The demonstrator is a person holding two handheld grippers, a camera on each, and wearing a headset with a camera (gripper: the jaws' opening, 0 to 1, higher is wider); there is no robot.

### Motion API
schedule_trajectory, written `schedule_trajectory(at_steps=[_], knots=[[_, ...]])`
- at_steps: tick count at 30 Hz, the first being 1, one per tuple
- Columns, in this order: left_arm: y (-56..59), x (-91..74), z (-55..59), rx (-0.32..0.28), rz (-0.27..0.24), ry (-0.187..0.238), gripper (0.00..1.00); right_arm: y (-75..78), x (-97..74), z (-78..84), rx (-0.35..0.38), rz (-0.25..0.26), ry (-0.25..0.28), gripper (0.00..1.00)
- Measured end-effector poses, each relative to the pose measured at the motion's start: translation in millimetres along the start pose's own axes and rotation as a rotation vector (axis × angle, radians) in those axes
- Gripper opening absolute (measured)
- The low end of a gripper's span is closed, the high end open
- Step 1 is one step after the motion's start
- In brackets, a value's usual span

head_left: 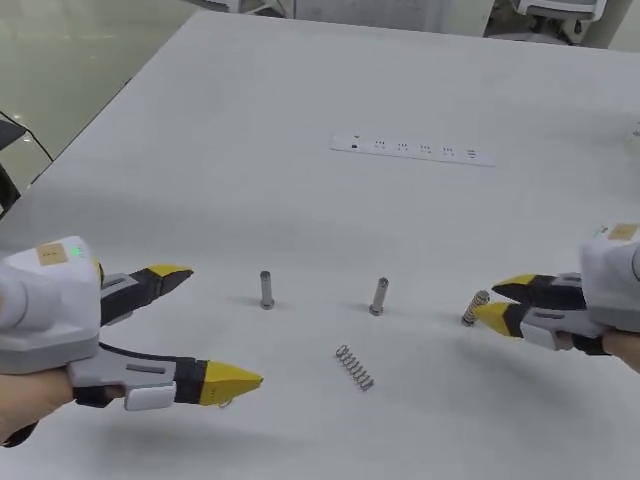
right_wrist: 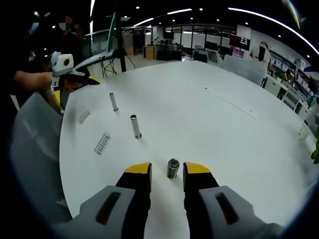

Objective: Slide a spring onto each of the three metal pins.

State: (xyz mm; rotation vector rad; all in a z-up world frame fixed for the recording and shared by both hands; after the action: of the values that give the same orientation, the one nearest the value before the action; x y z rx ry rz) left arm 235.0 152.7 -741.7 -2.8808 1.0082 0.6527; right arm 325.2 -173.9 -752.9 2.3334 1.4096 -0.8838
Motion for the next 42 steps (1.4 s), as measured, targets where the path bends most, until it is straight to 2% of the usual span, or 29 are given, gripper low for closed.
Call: schedule_trajectory(at_steps=[7, 17, 24, 34, 42], knots=[[0.0, -1.0, 1.5, 0.001, -0.002, -0.006, 0.98, -4.4, -7.7, 0.1, 0.033, 0.022, 0.029, 0.25], [-1.3, -2.2, 0.7, 0.002, -0.008, 0.0, 0.98, -20.0, -13.8, 2.8, 0.037, 0.007, 0.04, 0.23], [-1.3, -1.8, 0.8, 0.001, -0.006, -0.003, 0.98, -35.1, -15.0, -7.1, 0.058, -0.007, 0.091, 0.22], [1.1, -2.1, 1.0, 0.001, 0.0, -0.006, 0.98, -57.3, -3.1, -4.1, 0.056, -0.057, 0.083, 0.2], [4.4, -1.9, -0.1, 0.011, 0.009, -0.009, 0.98, -70.1, 7.3, -12.6, 0.022, -0.092, 0.072, 0.2]])
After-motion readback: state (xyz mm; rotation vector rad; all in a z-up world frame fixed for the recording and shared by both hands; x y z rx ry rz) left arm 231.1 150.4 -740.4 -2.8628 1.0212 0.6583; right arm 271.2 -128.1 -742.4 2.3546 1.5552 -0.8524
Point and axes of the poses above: the centre of the closed fingertips' face, and the gripper's own axes: x roughly forward along the fingers, y roughly to its right, z roughly out of its underside, the point moved 6 cm from there along -x, roughly backward along the fingers, and after that the axes turned 9 degrees about -z, right-handed, at the moved point
